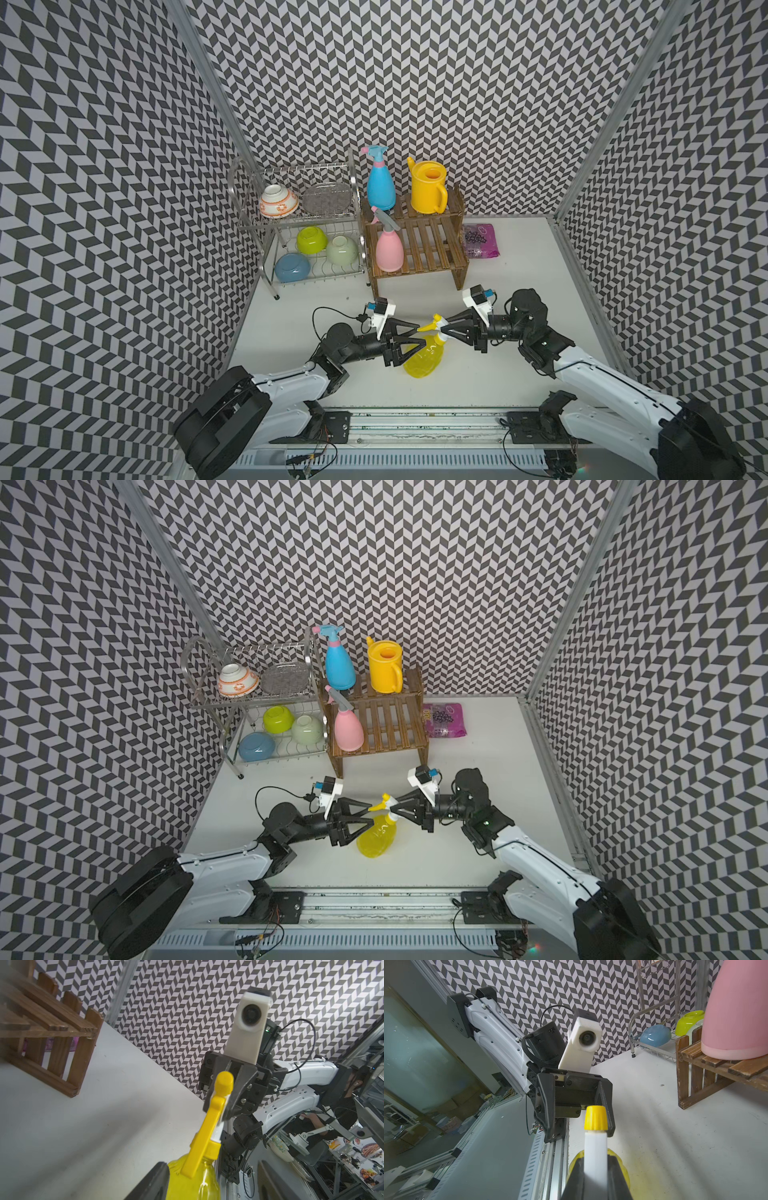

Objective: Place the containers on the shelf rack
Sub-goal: 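Pick up a container from the center of the board.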

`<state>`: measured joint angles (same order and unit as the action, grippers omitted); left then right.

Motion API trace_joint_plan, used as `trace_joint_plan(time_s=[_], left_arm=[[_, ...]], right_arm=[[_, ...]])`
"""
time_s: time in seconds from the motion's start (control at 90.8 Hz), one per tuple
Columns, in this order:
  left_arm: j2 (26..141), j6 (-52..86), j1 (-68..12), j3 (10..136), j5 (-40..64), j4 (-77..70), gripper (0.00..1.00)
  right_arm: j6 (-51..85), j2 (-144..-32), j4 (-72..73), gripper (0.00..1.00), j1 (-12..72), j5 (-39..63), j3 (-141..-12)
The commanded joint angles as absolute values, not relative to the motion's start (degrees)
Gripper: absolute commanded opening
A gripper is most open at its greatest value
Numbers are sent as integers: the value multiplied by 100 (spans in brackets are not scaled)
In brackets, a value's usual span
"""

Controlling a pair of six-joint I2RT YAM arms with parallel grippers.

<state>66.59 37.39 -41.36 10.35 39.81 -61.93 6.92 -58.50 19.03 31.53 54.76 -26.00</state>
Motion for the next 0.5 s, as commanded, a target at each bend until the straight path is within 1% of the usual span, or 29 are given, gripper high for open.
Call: trace_joint_plan(time_s=[0.0,0.066,0.176,0.264,0.319,0.452,0.485], left_arm=[[6628,3585,-4241,1290,4201,-6346,61],[6654,3544,-4270,1332,4191,-6277,53],[6750,3544,-4304,1382,4247,-6276,46],[6805,3538,-4352,1423,4314,-6273,37],[6810,3512,-4369,1436,4338,-6267,35],[6727,3462,-4401,1428,4326,-6207,20],[6697,3441,-4410,1420,4314,-6183,18]], right_arm=[[752,-5945,2451,6,3243,5703,-2604],[781,-5990,2524,6,3316,5786,-2609],[776,-6021,2573,6,3443,5855,-2634],[759,-6038,2575,7,3496,5878,-2645],[749,-6038,2569,8,3515,5880,-2646],[736,-6007,2541,12,3524,5872,-2646],[738,-5992,2535,13,3524,5861,-2646]])
